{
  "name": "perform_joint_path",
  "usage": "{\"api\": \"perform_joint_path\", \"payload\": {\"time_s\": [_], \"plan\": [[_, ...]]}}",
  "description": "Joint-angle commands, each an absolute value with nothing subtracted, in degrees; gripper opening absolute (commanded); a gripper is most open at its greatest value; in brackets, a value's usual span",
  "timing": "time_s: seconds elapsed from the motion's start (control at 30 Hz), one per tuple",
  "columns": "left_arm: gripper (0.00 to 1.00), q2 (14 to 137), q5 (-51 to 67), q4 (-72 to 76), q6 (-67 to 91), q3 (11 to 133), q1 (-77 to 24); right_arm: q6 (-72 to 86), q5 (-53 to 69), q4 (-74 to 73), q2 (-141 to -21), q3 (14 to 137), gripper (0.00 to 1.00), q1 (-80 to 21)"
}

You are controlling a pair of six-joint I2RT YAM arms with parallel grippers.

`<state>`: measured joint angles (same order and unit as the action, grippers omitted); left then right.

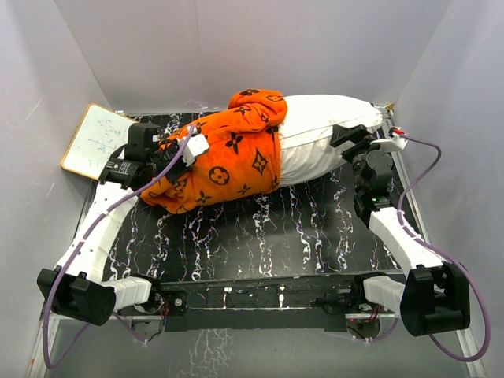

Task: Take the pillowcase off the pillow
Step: Remove the pillow from the pillowcase.

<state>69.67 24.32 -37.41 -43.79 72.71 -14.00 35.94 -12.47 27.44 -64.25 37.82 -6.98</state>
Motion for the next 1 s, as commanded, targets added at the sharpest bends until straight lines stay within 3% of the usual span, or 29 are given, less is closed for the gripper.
{"api": "perform_joint_path", "payload": {"time_s": [0.0,0.17,0.23,0.3,0.43,0.5,0.53,0.57,0.6,0.63,0.73,0.97], "plan": [[0.00,69.08,24.50,-38.63,-44.54,76.44,-13.72,39.89,-11.10,25.58,-66.83,43.77,0.98,-3.26],[0.00,69.08,24.47,-40.82,-44.65,79.08,-13.72,40.42,-0.58,29.63,-76.08,50.75,0.98,-2.74],[0.00,69.16,24.90,-41.96,-44.24,80.56,-13.74,41.67,2.42,30.58,-78.89,53.40,0.90,-2.74],[0.00,69.53,25.56,-42.93,-43.24,82.54,-13.75,42.62,3.39,30.50,-80.93,54.85,0.69,-2.75],[0.00,70.77,27.94,-45.37,-38.79,87.33,-13.73,43.29,-1.05,28.82,-81.08,56.11,0.11,-2.73],[0.00,71.96,28.74,-47.81,-36.10,90.30,-13.76,46.14,-8.18,22.37,-80.11,58.35,0.08,-2.24],[0.22,72.45,28.75,-49.10,-35.38,91.29,-13.78,46.41,-10.04,19.96,-79.75,59.53,0.08,-1.67],[0.56,72.94,28.37,-50.90,-35.48,91.89,-13.76,46.14,-11.40,18.25,-79.66,60.68,0.08,-1.25],[0.76,72.87,27.65,-52.21,-36.06,91.66,-13.71,45.19,-12.22,17.48,-79.51,61.56,0.08,-1.01],[0.86,72.38,26.77,-52.81,-36.72,90.46,-13.64,43.94,-12.64,16.96,-79.53,62.36,0.08,-0.90],[0.97,70.10,24.86,-54.93,-39.22,85.26,-13.33,40.32,-13.88,12.61,-80.67,66.30,0.08,-0.80],[0.97,62.17,21.17,-54.29,-45.10,69.90,-12.04,34.98,-18.33,1.97,-83.18,74.96,0.08,-0.88]]}}
